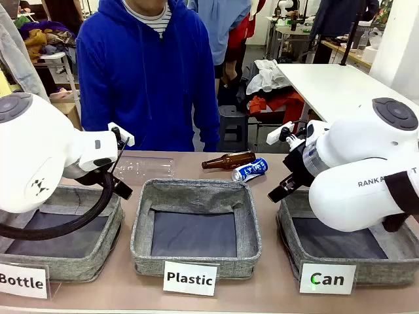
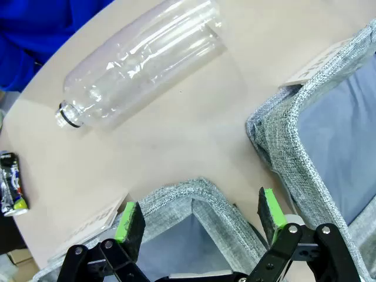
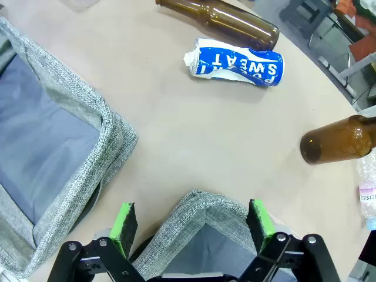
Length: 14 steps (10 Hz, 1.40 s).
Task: Sort the can waste into the basket.
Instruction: Pick up the can waste from the table and place it in the right Fabric basket.
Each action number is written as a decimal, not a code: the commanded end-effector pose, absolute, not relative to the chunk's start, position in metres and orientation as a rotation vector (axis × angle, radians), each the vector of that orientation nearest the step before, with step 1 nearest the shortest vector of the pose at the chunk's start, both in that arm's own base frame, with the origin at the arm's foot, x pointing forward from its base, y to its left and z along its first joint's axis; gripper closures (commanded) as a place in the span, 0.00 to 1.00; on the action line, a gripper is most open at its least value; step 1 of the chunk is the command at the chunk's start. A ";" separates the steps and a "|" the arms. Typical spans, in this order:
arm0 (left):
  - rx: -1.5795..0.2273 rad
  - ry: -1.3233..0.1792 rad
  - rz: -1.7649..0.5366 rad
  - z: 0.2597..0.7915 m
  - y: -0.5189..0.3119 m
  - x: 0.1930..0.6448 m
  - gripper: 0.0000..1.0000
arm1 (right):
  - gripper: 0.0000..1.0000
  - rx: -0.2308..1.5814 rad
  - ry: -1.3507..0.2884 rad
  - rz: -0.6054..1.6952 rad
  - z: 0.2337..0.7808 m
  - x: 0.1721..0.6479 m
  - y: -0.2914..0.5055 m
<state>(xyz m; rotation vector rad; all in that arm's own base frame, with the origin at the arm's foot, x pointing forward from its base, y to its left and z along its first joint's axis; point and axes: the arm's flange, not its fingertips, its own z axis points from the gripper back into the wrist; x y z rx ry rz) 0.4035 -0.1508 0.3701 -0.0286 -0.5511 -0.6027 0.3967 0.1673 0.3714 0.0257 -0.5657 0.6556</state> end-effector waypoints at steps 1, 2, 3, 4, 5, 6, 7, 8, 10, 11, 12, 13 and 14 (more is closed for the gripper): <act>-0.029 -0.551 -0.603 0.370 -0.151 0.404 0.00 | 0.00 0.026 -0.566 0.656 0.371 0.397 0.167; -0.029 -0.551 -0.603 0.370 -0.151 0.404 0.00 | 0.00 0.026 -0.566 0.656 0.371 0.397 0.167; -0.029 -0.551 -0.603 0.370 -0.151 0.404 0.00 | 0.00 0.026 -0.566 0.656 0.371 0.397 0.167; -0.029 -0.551 -0.603 0.370 -0.151 0.404 0.00 | 0.00 0.026 -0.566 0.656 0.371 0.397 0.167; -0.029 -0.551 -0.603 0.370 -0.151 0.404 0.00 | 0.00 0.026 -0.566 0.656 0.371 0.397 0.167; -0.029 -0.551 -0.603 0.370 -0.151 0.404 0.00 | 0.00 0.026 -0.566 0.656 0.371 0.397 0.167; -0.029 -0.551 -0.603 0.370 -0.151 0.404 0.00 | 0.00 0.026 -0.566 0.656 0.371 0.397 0.167; -0.029 -0.551 -0.603 0.370 -0.151 0.404 0.00 | 0.00 0.026 -0.566 0.656 0.371 0.397 0.167; -0.029 -0.551 -0.603 0.370 -0.151 0.404 0.00 | 0.00 0.026 -0.566 0.656 0.371 0.397 0.167; -0.029 -0.551 -0.603 0.370 -0.151 0.404 0.00 | 0.00 0.026 -0.566 0.656 0.371 0.397 0.167; -0.029 -0.551 -0.603 0.370 -0.151 0.404 0.00 | 0.00 0.026 -0.566 0.656 0.371 0.397 0.167; -0.029 -0.551 -0.603 0.370 -0.151 0.404 0.00 | 0.00 0.026 -0.566 0.656 0.371 0.397 0.167; -0.029 -0.551 -0.603 0.370 -0.151 0.404 0.00 | 0.00 0.026 -0.566 0.656 0.371 0.397 0.167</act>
